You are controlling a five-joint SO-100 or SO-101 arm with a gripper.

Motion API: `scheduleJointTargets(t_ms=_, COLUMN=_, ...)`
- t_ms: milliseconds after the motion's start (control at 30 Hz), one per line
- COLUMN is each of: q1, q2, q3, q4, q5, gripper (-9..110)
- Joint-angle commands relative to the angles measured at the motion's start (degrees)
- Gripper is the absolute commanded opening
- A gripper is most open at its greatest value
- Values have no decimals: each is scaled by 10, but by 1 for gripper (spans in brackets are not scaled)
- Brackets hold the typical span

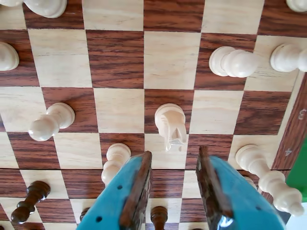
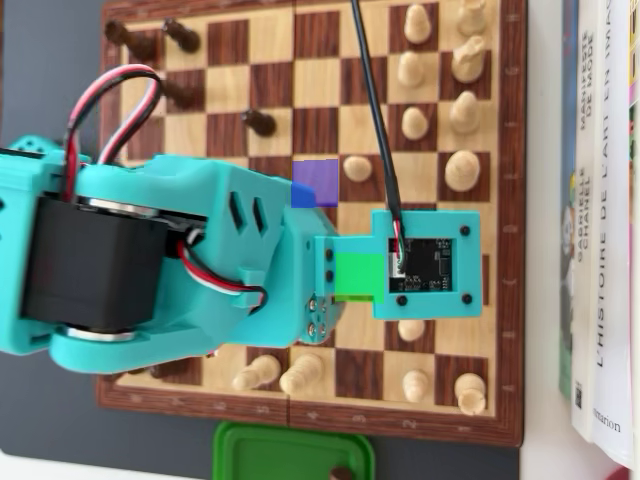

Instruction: Play chess

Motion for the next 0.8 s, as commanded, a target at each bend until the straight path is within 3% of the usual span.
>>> scheduleJointTargets(t_ms=0, q1=3, q2=41, q3=-4, q4=-3, q5=-3, gripper=15)
scheduleJointTargets(t_ms=367, q1=6, q2=192, q3=73, q4=-15, q5=3, gripper=15)
scheduleJointTargets(t_ms=767, q1=-40, q2=422, q3=308, q4=-244, q5=3, gripper=15)
